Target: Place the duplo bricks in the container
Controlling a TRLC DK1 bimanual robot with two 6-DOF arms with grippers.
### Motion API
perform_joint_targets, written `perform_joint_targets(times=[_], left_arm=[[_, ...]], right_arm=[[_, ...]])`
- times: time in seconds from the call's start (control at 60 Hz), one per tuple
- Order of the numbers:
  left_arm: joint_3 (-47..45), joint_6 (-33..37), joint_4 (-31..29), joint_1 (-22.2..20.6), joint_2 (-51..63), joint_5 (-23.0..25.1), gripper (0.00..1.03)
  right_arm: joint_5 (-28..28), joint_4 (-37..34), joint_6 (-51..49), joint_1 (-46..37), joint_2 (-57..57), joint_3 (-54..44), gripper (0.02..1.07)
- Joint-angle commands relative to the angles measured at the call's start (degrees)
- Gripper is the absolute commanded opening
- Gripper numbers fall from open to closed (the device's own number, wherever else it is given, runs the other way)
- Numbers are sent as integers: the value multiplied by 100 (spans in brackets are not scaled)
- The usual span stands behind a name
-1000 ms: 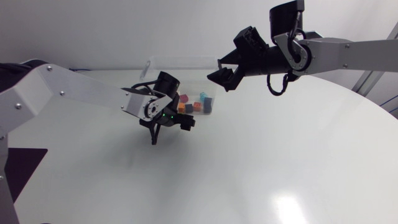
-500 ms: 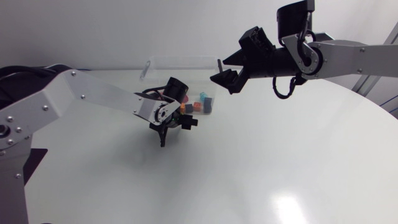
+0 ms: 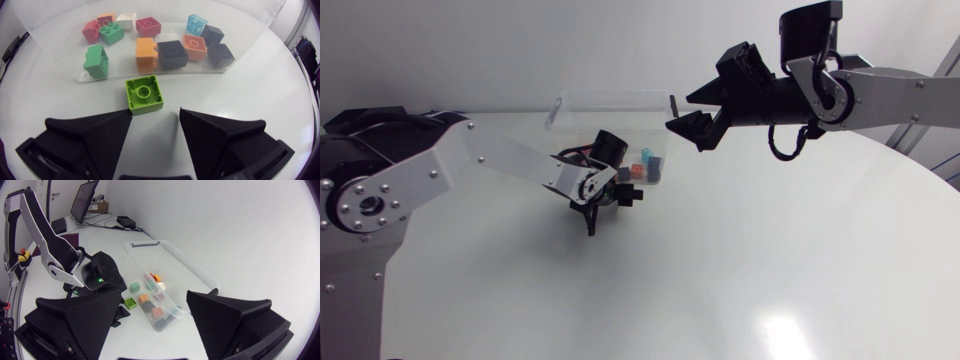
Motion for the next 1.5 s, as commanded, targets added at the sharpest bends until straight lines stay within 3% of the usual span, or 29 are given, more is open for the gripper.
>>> perform_joint_targets(times=[0.0, 0.283, 0.717, 0.85, 1.0, 1.1, 1.3, 1.483], left_arm=[[137, -258, 133, 20, 189, -7, 60], [163, -416, 282, 82, 250, -148, 51], [312, -468, 441, 47, 382, -279, 51], [383, -477, 467, 47, 452, -385, 63], [444, -477, 485, 11, 602, -508, 63], [471, -477, 520, 29, 663, -578, 47], [189, -504, 827, 20, 558, -578, 28], [-127, -451, 854, -24, 233, -570, 23]], right_arm=[[-40, 95, 30, -30, -111, -176, 99], [-57, 130, 48, -30, -119, -194, 99], [-75, 157, 30, -74, -128, -246, 99], [-101, 157, 30, -100, -137, -255, 99], [-128, 166, 30, -135, -137, -281, 99], [-145, 166, 30, -144, -128, -281, 99], [-145, 166, 30, -144, -128, -281, 99], [-145, 192, 74, -171, -137, -290, 99]])
